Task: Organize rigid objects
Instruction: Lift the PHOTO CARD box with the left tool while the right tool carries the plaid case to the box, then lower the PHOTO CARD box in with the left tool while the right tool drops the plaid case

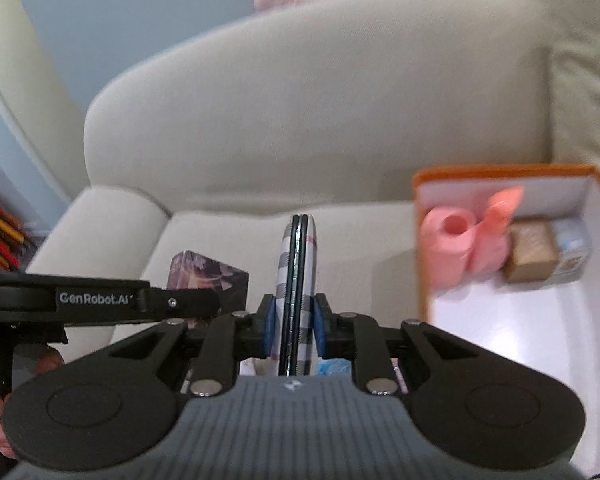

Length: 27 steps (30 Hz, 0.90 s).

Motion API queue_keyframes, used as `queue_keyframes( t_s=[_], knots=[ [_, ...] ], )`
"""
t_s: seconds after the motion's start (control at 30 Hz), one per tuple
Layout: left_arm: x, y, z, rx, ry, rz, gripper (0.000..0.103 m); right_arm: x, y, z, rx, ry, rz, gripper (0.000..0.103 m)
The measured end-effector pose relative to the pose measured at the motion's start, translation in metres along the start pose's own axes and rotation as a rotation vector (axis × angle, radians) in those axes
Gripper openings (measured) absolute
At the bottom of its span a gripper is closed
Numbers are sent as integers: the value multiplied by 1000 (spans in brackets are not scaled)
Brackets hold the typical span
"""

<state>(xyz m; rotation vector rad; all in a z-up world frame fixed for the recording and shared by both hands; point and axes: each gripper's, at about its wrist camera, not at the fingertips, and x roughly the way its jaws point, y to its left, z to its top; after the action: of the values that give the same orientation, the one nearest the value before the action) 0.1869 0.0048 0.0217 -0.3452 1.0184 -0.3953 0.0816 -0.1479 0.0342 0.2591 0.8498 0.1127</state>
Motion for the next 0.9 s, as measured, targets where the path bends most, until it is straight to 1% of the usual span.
queue_keyframes(
  t_s=[0.07, 0.17, 0.3, 0.4, 0.47, 0.6, 0.7, 0.83, 0.9],
  knots=[
    [0, -22, 3, 32, 0, -36, 25, -15, -8, 2, 12, -31, -17, 20],
    [11, -55, 4, 77, 21, -85, 25, -36, -35, -1, 56, -55, -53, 20],
    [31, -92, 3, 135, 66, -122, 25, -43, -78, -13, 150, -39, -114, 20],
    [56, -117, 3, 149, 120, -148, 25, -41, -111, -22, 208, -20, -146, 20],
    [72, -130, 3, 168, 147, -128, 25, -37, -129, -26, 229, -7, -158, 20],
    [116, -144, -2, 182, 228, -38, 24, -25, -150, -26, 262, 15, -161, 20],
    [141, -149, -8, 195, 271, 21, 24, -8, -164, -28, 270, 33, -166, 20],
    [168, -157, -11, 208, 303, 89, 25, 11, -180, -31, 284, 56, -149, 20],
    [177, -162, -13, 226, 312, 110, 25, 18, -184, -33, 282, 65, -146, 20]
  ],
)
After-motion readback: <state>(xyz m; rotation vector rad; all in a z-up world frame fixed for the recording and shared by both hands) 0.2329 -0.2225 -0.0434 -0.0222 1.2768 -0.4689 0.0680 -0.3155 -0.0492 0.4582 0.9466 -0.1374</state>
